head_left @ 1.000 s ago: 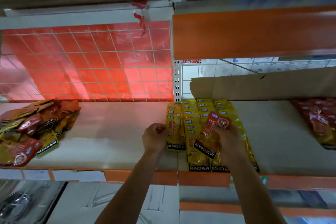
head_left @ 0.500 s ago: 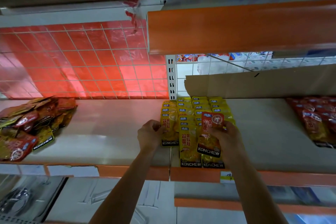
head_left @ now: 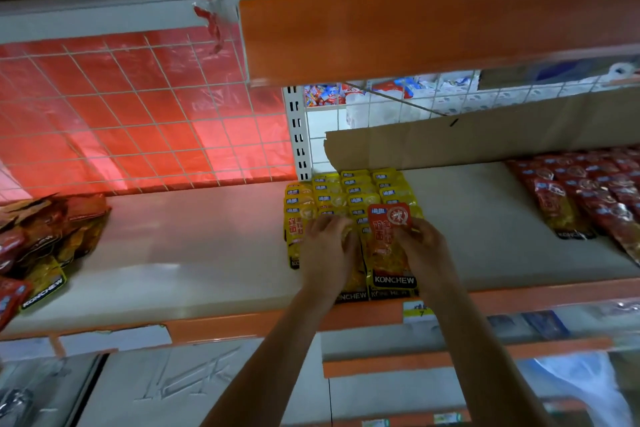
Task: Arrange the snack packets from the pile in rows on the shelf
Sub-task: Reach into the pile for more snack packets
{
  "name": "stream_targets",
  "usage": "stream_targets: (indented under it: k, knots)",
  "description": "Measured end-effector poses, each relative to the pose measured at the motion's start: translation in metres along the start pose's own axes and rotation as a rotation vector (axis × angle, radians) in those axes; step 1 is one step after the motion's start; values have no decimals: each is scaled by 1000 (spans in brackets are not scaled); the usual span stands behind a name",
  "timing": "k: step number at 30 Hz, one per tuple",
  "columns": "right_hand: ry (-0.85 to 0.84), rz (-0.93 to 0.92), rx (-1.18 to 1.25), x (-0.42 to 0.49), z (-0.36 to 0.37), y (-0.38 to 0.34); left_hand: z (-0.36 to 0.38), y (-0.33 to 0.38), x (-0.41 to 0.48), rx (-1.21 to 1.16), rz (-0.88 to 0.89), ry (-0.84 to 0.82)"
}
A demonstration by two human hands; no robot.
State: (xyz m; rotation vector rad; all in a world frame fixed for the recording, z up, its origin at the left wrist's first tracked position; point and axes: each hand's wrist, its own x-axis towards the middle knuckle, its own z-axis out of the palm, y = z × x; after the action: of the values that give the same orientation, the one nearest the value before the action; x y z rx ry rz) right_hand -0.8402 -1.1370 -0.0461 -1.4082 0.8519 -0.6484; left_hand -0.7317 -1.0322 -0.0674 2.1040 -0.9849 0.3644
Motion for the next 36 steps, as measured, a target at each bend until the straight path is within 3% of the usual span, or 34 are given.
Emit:
stream_targets:
  k: [5,14,20,28,36]
  knots:
    - [55,-3,96,-5,-16,-1,11,30,-3,-208,63,-127]
    - [99,-49,200,18,-82,0,50,96,10,-473,-229,-377]
    - [123,-59,48,50,-161,-3,115,153,19,-603,-410,-412]
    - [276,-110,-377,95,-253,11,184,218,20,-627,-542,-485]
    - [293,-212,-632,108,-298,6,225,248,30,-409,-502,-490]
